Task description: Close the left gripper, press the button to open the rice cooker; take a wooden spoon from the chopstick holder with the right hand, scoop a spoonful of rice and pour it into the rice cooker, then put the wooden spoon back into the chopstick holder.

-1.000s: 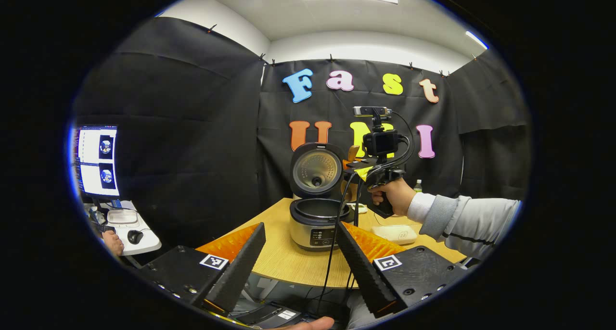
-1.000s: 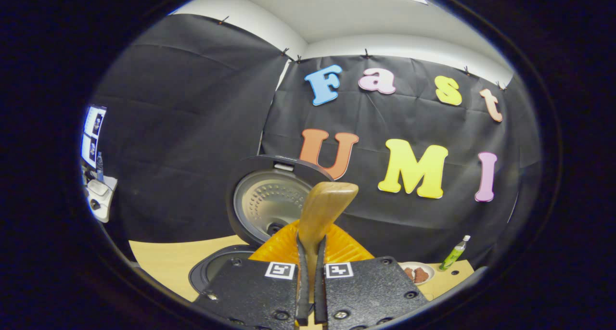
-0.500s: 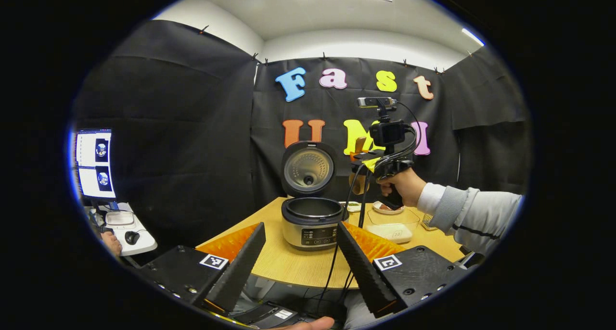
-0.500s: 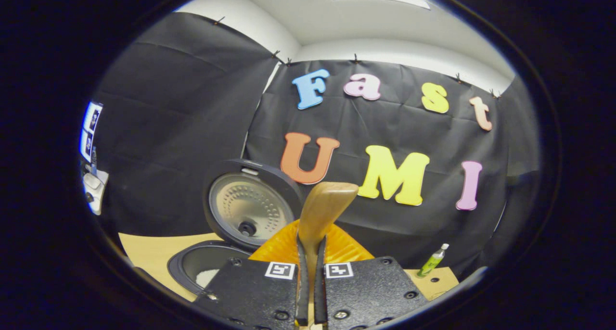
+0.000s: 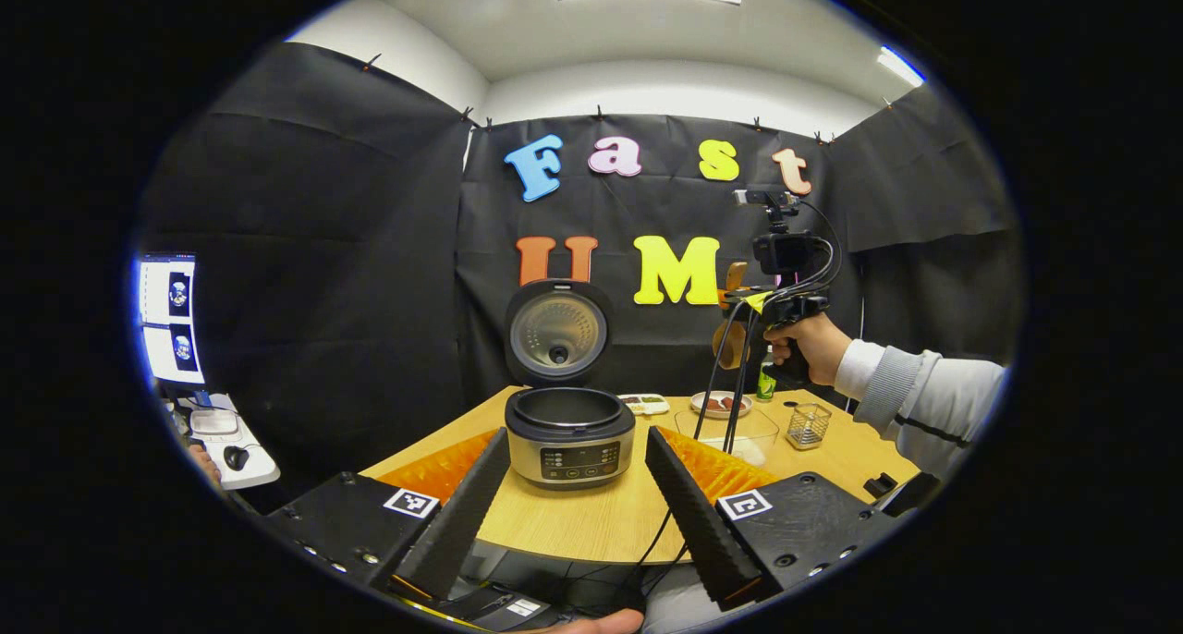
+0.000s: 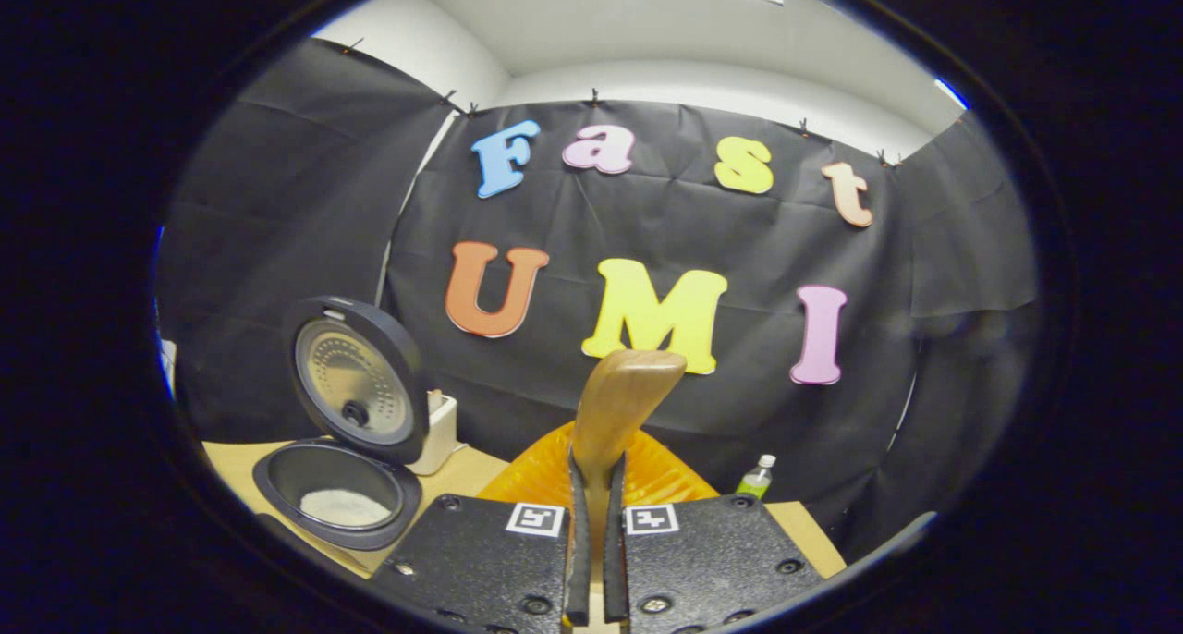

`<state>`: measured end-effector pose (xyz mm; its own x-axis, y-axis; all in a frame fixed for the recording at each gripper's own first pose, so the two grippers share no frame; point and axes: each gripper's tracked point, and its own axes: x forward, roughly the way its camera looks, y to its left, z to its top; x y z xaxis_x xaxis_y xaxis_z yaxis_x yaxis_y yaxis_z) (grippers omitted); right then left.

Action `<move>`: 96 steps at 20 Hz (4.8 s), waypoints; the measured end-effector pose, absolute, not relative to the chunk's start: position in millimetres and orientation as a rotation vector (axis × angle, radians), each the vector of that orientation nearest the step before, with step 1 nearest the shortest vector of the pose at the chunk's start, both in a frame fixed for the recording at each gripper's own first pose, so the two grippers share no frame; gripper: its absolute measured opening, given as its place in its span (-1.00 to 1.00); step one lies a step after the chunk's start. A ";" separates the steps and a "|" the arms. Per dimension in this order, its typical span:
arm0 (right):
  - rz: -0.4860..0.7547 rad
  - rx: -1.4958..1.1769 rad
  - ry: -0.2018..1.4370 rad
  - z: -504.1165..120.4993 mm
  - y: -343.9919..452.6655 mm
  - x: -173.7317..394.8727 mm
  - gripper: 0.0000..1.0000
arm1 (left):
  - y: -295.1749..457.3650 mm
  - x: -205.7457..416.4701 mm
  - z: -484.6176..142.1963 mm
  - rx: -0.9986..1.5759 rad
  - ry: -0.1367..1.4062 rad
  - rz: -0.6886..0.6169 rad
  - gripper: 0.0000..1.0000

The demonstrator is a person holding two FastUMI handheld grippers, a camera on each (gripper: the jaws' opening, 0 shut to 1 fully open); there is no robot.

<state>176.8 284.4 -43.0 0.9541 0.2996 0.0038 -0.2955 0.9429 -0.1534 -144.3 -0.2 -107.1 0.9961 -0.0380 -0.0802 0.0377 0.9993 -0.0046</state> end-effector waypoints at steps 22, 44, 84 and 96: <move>0.093 -0.028 0.168 -162.7 64.0 229.0 -0.72 | -53.7 -131.3 -105.4 0.061 0.085 -0.105 0.88; 0.107 -0.014 0.132 -184.4 46.4 253.0 1.00 | -23.9 -31.0 -125.1 -0.003 0.155 0.055 0.92; 0.158 0.073 0.077 -85.8 28.2 65.2 1.00 | 63.6 325.3 18.4 0.001 -0.089 0.131 0.91; 0.142 0.112 0.127 -106.1 21.8 66.3 1.00 | 75.8 334.4 -17.3 0.010 0.038 0.128 0.94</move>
